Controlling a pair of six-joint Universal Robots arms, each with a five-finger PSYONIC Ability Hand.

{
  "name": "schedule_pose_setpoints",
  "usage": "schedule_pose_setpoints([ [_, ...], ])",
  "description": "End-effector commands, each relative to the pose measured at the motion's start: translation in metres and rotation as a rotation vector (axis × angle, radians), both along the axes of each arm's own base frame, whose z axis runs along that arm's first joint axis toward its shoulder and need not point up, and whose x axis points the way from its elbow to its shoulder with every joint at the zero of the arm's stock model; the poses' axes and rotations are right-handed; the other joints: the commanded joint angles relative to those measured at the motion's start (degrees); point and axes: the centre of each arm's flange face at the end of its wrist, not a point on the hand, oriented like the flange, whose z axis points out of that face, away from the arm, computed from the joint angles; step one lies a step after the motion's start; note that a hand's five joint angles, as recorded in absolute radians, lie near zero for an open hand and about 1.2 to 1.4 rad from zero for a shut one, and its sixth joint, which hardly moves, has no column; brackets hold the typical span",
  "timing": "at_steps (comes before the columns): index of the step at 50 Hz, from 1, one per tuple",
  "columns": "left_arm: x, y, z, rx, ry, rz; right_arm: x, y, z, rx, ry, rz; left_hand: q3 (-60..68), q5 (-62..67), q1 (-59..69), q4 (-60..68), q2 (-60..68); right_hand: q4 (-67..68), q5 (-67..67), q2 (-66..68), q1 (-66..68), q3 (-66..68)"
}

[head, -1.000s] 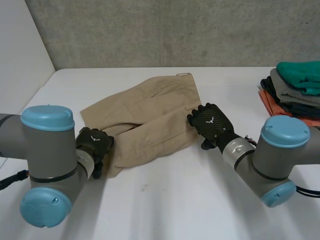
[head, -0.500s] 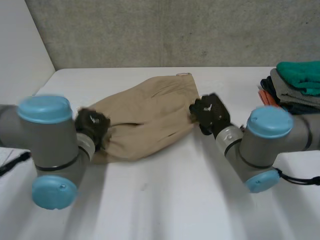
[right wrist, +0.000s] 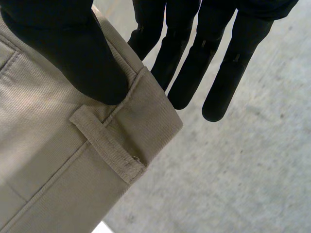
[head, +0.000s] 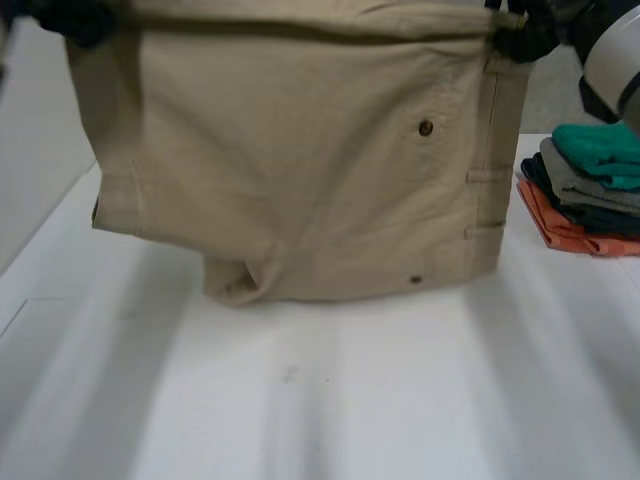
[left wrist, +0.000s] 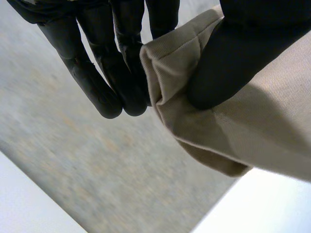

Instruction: Fold the laundry.

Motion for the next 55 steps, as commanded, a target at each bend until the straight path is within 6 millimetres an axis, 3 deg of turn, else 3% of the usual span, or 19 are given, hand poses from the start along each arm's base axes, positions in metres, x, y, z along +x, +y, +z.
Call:
schedule_pose_setpoints([
  [1, -0.034, -0.066, -0.049, 0.066, -0.021, -0.011, 0.014, -0.033, -0.054, 0.09, 0.067, -0.051, 11.98, 12.53, 14.25, 11.41, 11.42, 11.38, 13.01, 12.41, 15.76, 11.9],
  [4, -0.046, -0.087, -0.052, 0.013, 0.0, -0.039, 0.019, -0.044, -0.063, 0.077, 0.073, -0.076, 11.98, 12.53, 14.25, 11.41, 11.42, 11.38, 13.01, 12.41, 15.76, 11.9],
  [7, -0.055, -0.113, -0.029, -0.166, 0.081, -0.066, 0.033, -0.056, -0.052, -0.047, 0.033, -0.088, 11.98, 12.53, 14.25, 11.41, 11.42, 11.38, 13.01, 12.41, 15.76, 11.9],
  [9, -0.055, -0.126, 0.004, -0.353, 0.174, -0.073, 0.042, -0.066, -0.025, -0.24, -0.022, -0.098, 11.98, 12.53, 14.25, 11.41, 11.42, 11.38, 13.01, 12.41, 15.76, 11.9],
  [12, -0.046, -0.117, 0.059, -0.575, 0.32, -0.084, 0.044, -0.069, 0.018, -0.497, -0.121, -0.127, 11.98, 12.53, 14.25, 11.41, 11.42, 11.38, 13.01, 12.41, 15.76, 11.9],
  [16, -0.037, -0.102, 0.086, -0.614, 0.429, -0.104, 0.042, -0.058, 0.048, -0.644, -0.209, -0.119, 11.98, 12.53, 14.25, 11.41, 11.42, 11.38, 13.01, 12.41, 15.76, 11.9],
  [18, -0.037, -0.097, 0.087, -0.592, 0.444, -0.112, 0.039, -0.057, 0.052, -0.658, -0.23, -0.117, 11.98, 12.53, 14.25, 11.41, 11.42, 11.38, 13.01, 12.41, 15.76, 11.9],
  [21, -0.039, -0.098, 0.072, -0.513, 0.426, -0.111, 0.037, -0.058, 0.046, -0.622, -0.251, -0.103, 11.98, 12.53, 14.25, 11.41, 11.42, 11.38, 13.01, 12.41, 15.76, 11.9],
  [25, -0.037, -0.106, 0.043, -0.416, 0.382, -0.091, 0.035, -0.065, 0.019, -0.517, -0.223, -0.099, 11.98, 12.53, 14.25, 11.41, 11.42, 11.38, 13.01, 12.41, 15.76, 11.9],
  [28, -0.039, -0.112, 0.008, -0.33, 0.343, -0.082, 0.034, -0.069, -0.011, -0.432, -0.184, -0.099, 11.98, 12.53, 14.25, 11.41, 11.42, 11.38, 13.01, 12.41, 15.76, 11.9],
  [29, -0.041, -0.114, -0.014, -0.277, 0.319, -0.08, 0.034, -0.071, -0.027, -0.39, -0.163, -0.098, 11.98, 12.53, 14.25, 11.41, 11.42, 11.38, 13.01, 12.41, 15.76, 11.9],
  [32, -0.045, -0.115, -0.05, -0.189, 0.284, -0.081, 0.035, -0.073, -0.059, -0.309, -0.121, -0.087, 11.98, 12.53, 14.25, 11.41, 11.42, 11.38, 13.01, 12.41, 15.76, 11.9],
  [33, -0.048, -0.114, -0.078, -0.122, 0.251, -0.084, 0.035, -0.074, -0.081, -0.252, -0.091, -0.081, 11.98, 12.53, 14.25, 11.41, 11.42, 11.38, 13.01, 12.41, 15.76, 11.9],
  [36, -0.053, -0.108, -0.118, -0.028, 0.193, -0.095, 0.034, -0.073, -0.12, -0.157, -0.034, -0.068, 11.98, 12.53, 14.25, 11.41, 11.42, 11.38, 13.01, 12.41, 15.76, 11.9],
  [37, -0.055, -0.104, -0.145, 0.039, 0.151, -0.103, 0.032, -0.072, -0.146, -0.096, 0.009, -0.067, 11.98, 12.53, 14.25, 11.41, 11.42, 11.38, 13.01, 12.41, 15.76, 11.9],
  [40, -0.057, -0.093, -0.195, 0.162, 0.067, -0.119, 0.024, -0.068, -0.19, 0.006, 0.117, -0.087, 11.98, 12.53, 14.25, 11.41, 11.42, 11.38, 13.01, 12.41, 15.76, 11.9],
  [44, -0.056, -0.075, -0.23, 0.282, -0.006, -0.135, 0.009, -0.057, -0.225, 0.126, 0.256, -0.118, 11.98, 12.53, 14.25, 11.41, 11.42, 11.38, 13.01, 12.41, 15.76, 11.9],
  [50, -0.05, -0.038, -0.238, 0.424, -0.114, -0.162, -0.006, -0.031, -0.24, 0.299, 0.392, -0.117, 11.98, 12.53, 14.25, 11.41, 11.42, 11.38, 13.01, 12.41, 15.76, 11.9],
  [55, -0.038, -0.003, -0.223, 0.54, -0.212, -0.174, -0.018, -0.009, -0.218, 0.38, 0.44, -0.116, 11.98, 12.53, 14.25, 11.41, 11.42, 11.38, 13.01, 12.41, 15.76, 11.9],
])
